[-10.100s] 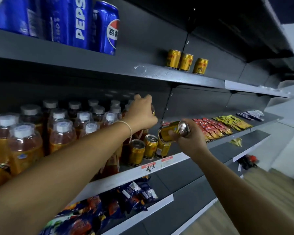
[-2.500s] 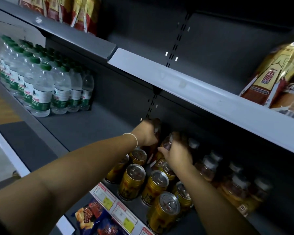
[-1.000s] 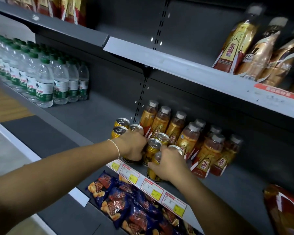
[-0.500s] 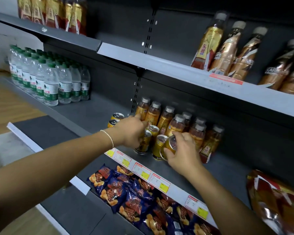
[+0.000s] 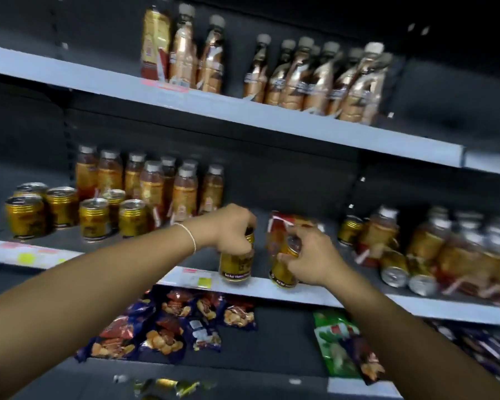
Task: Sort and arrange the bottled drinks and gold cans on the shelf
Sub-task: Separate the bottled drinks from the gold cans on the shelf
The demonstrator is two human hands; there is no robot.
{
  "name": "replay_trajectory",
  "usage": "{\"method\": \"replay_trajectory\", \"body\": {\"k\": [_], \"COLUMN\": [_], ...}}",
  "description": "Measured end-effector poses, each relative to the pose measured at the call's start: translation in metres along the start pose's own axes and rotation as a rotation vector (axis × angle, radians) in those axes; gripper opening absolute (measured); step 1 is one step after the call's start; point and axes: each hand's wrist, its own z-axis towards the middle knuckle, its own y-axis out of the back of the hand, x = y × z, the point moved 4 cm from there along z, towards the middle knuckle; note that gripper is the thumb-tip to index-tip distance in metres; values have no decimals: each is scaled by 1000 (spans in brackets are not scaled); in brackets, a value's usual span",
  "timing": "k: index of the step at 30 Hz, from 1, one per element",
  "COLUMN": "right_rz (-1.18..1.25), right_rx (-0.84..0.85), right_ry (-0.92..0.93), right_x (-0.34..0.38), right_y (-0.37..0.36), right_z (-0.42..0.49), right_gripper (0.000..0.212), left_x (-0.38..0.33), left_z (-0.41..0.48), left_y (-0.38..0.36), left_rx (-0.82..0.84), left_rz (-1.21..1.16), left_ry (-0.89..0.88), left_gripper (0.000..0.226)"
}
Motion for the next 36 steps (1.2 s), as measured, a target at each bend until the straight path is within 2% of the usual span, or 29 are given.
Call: {"method": "replay_trajectory", "body": {"k": [3,5,9,12,16,19,22,28,36], "right_rz": [-42,-74,-77,-55,-24,-24,-44,-74,18], "right_rx": [34,54,17,-30,-30,-68,-94,-104,-176], "right_ry": [-137,-233,-403,-496,-620,-687,-743,-825,-933], "right_x": [-59,-97,-164,-204,-248,-281,-316,-392,-497], "right_y": [25,39,61,75,88,97,106,137,184], "right_z": [-36,-61,-111,-144,-178,-193,-201,-192,-173], "right_gripper": [22,21,21,17,11,9,27,41,28], "left_x": [-65,-106,-179,-228,-284,-319,-353,-427,-510], "left_z": [27,41,62,80,106,128,157,224,302], "left_y": [-19,-34,-59,-76,-100,-118,-134,-153,-164], "left_rx": [121,184,271,293,311,285,284,213,195], "left_rz": [-46,-90,-144,-171,-175,-148,-173,-278,-274], "left_ry": [-112,-188,-258,-321,-396,-444,-505,-631,-674], "left_gripper": [29,16,33,25,34,32,42,56,31]}}
